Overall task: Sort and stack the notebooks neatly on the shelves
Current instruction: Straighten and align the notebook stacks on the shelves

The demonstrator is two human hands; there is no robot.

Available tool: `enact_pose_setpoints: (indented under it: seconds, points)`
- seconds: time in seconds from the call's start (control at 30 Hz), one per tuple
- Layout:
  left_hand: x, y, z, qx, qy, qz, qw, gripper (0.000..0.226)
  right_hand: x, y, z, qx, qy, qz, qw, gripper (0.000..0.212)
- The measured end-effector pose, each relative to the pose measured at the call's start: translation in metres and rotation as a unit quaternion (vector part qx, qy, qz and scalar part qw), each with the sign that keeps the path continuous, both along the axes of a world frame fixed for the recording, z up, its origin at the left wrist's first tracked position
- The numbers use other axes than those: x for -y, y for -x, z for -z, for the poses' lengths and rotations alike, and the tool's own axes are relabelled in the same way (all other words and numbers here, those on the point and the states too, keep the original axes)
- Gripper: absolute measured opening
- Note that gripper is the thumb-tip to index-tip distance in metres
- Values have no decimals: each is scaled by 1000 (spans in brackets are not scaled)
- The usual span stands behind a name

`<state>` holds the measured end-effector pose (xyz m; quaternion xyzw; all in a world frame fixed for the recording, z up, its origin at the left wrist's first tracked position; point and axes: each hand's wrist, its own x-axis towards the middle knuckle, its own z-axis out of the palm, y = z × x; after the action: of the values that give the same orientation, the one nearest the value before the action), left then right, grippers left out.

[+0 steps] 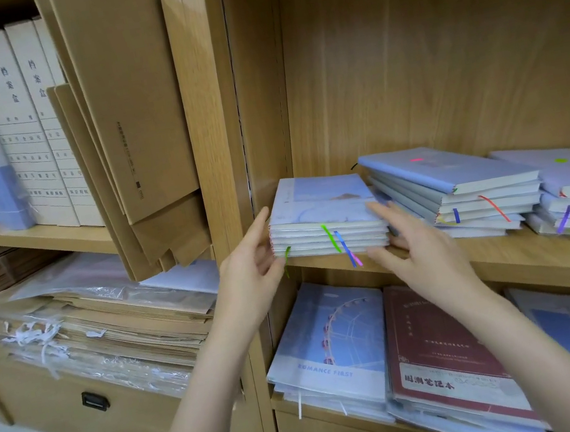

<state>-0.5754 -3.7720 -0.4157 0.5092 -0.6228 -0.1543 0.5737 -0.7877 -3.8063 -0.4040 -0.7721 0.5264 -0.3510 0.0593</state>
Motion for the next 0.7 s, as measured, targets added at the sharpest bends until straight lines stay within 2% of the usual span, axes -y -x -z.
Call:
enact_pose_setpoints:
  seconds: [0.07, 0.13, 0.37, 0.57, 0.7]
  points:
    - [-1, -2, 4, 46, 2, -13, 999, 70, 2, 0, -5, -34, 0, 5, 999, 61]
    - [-1, -2, 7, 67, 20, -54, 996, 67, 3, -4, -7, -54, 13, 25, 998, 61]
    - [4, -6, -1, 165, 61, -116, 978, 49, 4, -4, -7, -31, 18, 50, 998, 54]
    - [10, -9, -8, 188, 61, -117, 973, 44, 5, -10, -15, -52, 20, 69, 996, 49]
    - [24, -9, -19, 264, 15, -156, 952, 33, 10, -17, -19, -72, 13, 80, 994, 50]
